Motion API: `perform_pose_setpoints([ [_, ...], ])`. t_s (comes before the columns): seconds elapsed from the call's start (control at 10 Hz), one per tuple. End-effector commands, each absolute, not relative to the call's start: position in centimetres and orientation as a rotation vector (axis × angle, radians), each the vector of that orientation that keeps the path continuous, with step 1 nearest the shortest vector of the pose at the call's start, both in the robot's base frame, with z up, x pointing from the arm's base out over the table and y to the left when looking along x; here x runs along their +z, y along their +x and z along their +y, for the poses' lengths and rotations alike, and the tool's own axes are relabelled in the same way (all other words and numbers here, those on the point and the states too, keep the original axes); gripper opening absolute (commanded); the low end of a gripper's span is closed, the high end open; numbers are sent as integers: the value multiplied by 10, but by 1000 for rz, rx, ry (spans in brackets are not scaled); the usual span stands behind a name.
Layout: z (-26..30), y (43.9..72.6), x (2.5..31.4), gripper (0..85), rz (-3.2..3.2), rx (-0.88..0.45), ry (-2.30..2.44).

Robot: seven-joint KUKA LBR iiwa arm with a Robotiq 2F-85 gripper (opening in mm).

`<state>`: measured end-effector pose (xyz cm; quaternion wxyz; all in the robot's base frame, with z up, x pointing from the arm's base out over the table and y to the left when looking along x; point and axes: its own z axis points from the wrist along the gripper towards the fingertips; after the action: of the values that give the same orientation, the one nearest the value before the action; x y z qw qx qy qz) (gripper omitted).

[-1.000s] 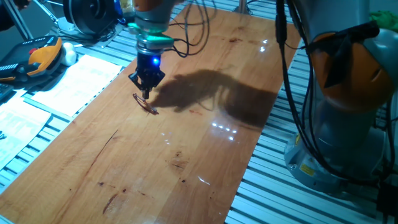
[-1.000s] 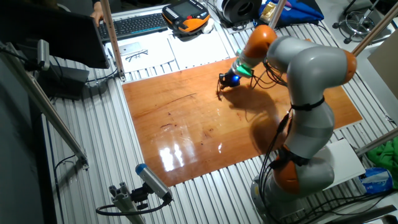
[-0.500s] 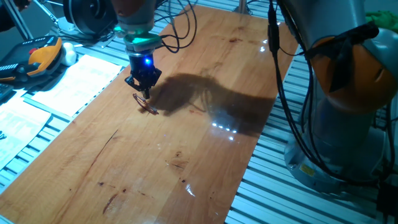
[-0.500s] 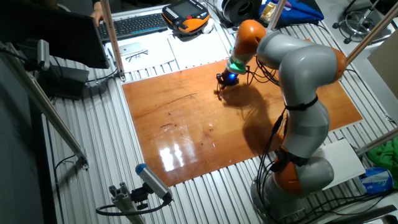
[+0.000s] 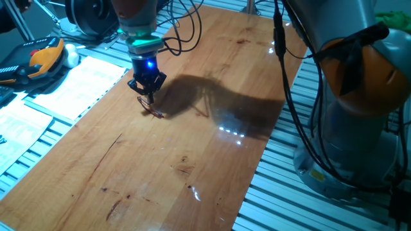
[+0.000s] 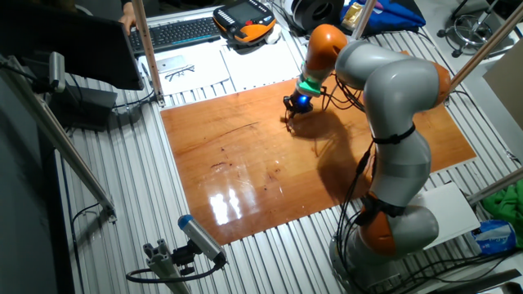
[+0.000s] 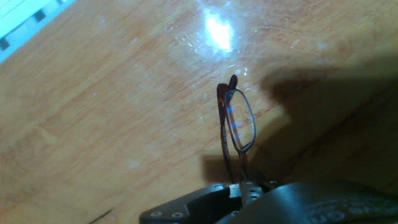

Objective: Unfold the leg of the glasses (with one hand)

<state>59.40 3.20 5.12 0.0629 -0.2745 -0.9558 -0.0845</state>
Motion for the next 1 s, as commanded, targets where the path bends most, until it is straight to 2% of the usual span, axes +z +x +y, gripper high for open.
perform_pose_setpoints([
  [0.0,32,594,51,0,-2884,-254,-838],
  [0.7,37,592,57,0,-2844,-389,-975],
  [0.9,41,591,57,0,-2867,-363,-994],
])
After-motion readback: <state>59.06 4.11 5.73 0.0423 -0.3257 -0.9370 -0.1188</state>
